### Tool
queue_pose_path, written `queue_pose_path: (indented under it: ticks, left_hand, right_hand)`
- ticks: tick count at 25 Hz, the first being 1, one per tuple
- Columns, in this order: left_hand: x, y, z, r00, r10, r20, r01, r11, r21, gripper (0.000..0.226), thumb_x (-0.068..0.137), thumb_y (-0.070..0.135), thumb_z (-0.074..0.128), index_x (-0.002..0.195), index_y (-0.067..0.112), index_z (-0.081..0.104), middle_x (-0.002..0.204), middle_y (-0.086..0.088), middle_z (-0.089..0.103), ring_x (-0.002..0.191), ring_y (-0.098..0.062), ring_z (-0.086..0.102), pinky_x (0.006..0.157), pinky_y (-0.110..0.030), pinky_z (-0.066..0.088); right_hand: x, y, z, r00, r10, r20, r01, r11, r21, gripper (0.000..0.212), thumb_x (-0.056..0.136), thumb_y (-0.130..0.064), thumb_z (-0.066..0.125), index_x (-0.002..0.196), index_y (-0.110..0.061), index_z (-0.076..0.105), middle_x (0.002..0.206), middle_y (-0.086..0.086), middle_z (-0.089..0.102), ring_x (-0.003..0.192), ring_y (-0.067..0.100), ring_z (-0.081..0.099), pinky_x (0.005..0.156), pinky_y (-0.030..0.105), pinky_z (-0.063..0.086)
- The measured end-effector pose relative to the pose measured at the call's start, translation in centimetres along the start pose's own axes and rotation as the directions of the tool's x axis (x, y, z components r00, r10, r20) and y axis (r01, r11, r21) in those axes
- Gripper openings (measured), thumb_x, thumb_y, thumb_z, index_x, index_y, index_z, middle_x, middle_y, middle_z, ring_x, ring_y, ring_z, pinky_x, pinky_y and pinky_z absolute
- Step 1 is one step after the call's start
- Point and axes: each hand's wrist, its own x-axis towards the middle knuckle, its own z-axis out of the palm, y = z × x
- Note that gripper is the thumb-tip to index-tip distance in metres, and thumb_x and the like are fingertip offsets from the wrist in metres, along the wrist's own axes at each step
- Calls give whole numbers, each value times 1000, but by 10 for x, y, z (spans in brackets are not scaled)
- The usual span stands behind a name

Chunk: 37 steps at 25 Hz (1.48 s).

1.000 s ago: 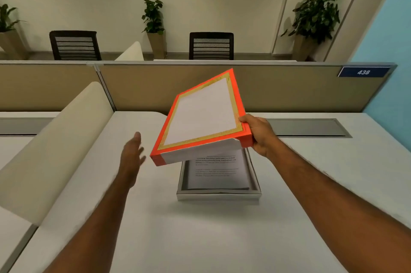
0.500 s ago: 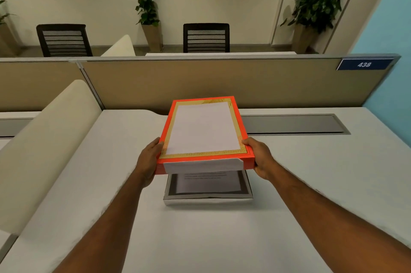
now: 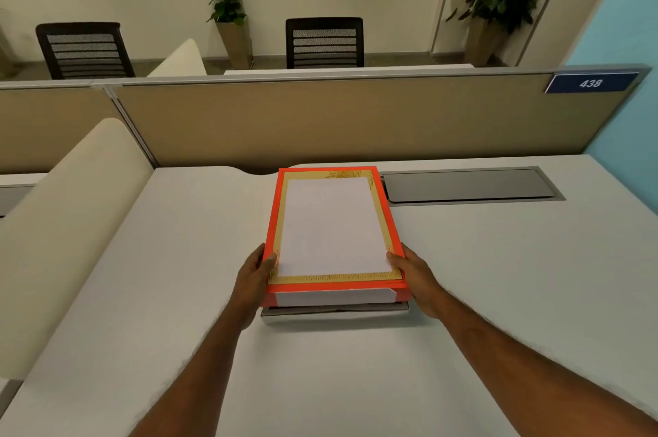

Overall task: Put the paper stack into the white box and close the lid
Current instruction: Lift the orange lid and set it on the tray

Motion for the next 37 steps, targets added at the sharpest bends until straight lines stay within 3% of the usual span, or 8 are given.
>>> queue_pose_path:
  ticks: [8, 15, 17, 20, 24, 29, 33, 37]
  left_hand:
    - [-14, -36, -11, 998, 57, 22, -60, 986, 155, 48, 97, 30, 52, 144, 26, 40, 133, 4, 58, 114, -21, 63, 95, -44, 55]
    - [-13, -60, -7, 994, 107, -10, -101, 965, 243, 53, 98, 27, 52, 148, 24, 35, 141, 3, 53, 118, -15, 57, 97, -31, 49]
    - [-13, -63, -4, 992, 128, -25, -117, 959, 257, 53, 96, 29, 54, 146, 30, 37, 139, 10, 54, 116, -8, 57, 99, -30, 47]
    - [-12, -62, -4, 983, 181, -15, -167, 935, 311, 51, 89, 42, 60, 133, 54, 37, 126, 38, 53, 111, 10, 55, 94, -23, 48]
    - [9, -57, -12, 987, 145, -68, -111, 926, 361, 83, 78, 63, 60, 148, 28, 31, 153, 2, 40, 136, -20, 44, 108, -40, 39]
    - [85, -1, 4, 964, 221, 148, -262, 693, 671, 86, 77, 76, 48, 146, 27, 34, 157, 0, 34, 142, -24, 36, 112, -45, 36]
    - [159, 29, 35, 928, 75, 366, -373, 255, 892, 99, 73, 85, 38, 150, 24, 28, 164, -5, 16, 151, -27, 13, 122, -50, 16]
    - [201, 36, 49, 933, 53, 357, -361, 186, 914, 103, 69, 90, 30, 151, 28, 25, 164, -3, 15, 151, -28, 12, 121, -52, 17]
  right_hand:
    - [-3, 40, 5, 998, -60, 9, 61, 985, -161, 54, 99, -29, 49, 150, -25, 30, 137, 2, 54, 97, 12, 65, 63, 18, 58]
    - [-2, 67, 7, 996, -78, -31, 65, 950, -307, 66, 96, -39, 49, 154, -27, 19, 152, 3, 40, 121, 28, 58, 79, 34, 62]
    - [-1, 74, 8, 992, -97, -79, 65, 938, -341, 67, 96, -40, 51, 153, -26, 20, 155, 3, 35, 132, 31, 49, 97, 50, 54]
    - [0, 76, 10, 984, -154, -89, 116, 935, -334, 63, 91, -42, 56, 146, -30, 29, 148, 5, 42, 133, 31, 47, 103, 53, 48]
    - [13, 57, 2, 956, -252, -150, 185, 915, -358, 71, 87, -48, 59, 147, -21, 32, 154, 4, 38, 141, 25, 39, 115, 42, 35]
    - [88, -14, 2, 906, -422, 26, 334, 676, -658, 71, 85, -57, 54, 144, -20, 39, 154, 3, 38, 142, 23, 35, 111, 37, 32]
    - [160, -51, 14, 934, -281, 222, 309, 315, -897, 85, 83, -70, 48, 152, -25, 25, 165, 7, 11, 152, 29, 5, 121, 48, 13]
    - [201, -65, 18, 959, -220, 178, 240, 296, -925, 97, 79, -78, 43, 154, -22, 17, 165, 9, 5, 152, 30, 2, 122, 48, 11]
